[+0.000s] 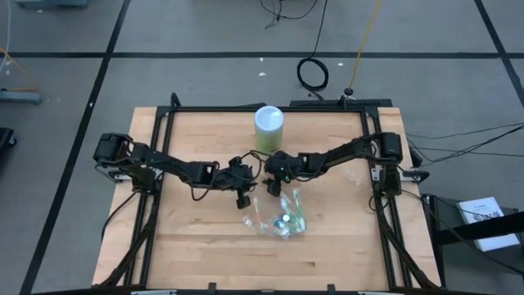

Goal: Pick & Place toothbrushing station
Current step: Put the orange toothbrush into the left section of the transparent organizer

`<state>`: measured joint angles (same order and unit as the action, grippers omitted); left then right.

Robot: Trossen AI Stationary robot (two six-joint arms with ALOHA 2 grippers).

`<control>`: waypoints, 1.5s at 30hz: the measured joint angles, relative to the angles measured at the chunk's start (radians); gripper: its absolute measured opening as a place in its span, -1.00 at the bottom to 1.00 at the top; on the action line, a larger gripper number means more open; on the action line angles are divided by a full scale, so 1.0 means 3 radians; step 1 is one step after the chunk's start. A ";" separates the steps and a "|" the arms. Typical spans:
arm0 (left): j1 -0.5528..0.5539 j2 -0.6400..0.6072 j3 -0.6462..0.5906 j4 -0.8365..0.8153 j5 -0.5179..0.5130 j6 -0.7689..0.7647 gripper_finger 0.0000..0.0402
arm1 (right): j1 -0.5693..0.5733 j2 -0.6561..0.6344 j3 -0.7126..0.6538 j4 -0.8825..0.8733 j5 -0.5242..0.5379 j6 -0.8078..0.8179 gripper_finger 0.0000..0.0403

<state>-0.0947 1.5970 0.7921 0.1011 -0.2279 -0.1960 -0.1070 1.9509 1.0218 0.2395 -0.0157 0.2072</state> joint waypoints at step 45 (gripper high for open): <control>-0.0380 -0.0632 -0.0343 -0.0269 -0.0907 -0.0149 -0.89 | 0.0356 -0.1391 -0.0541 0.2682 -0.1099 -0.0039 -0.97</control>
<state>-0.2087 1.4075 0.6894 0.0206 -0.4999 -0.2407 -0.0003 1.5336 0.8596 1.0441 -0.3452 0.1956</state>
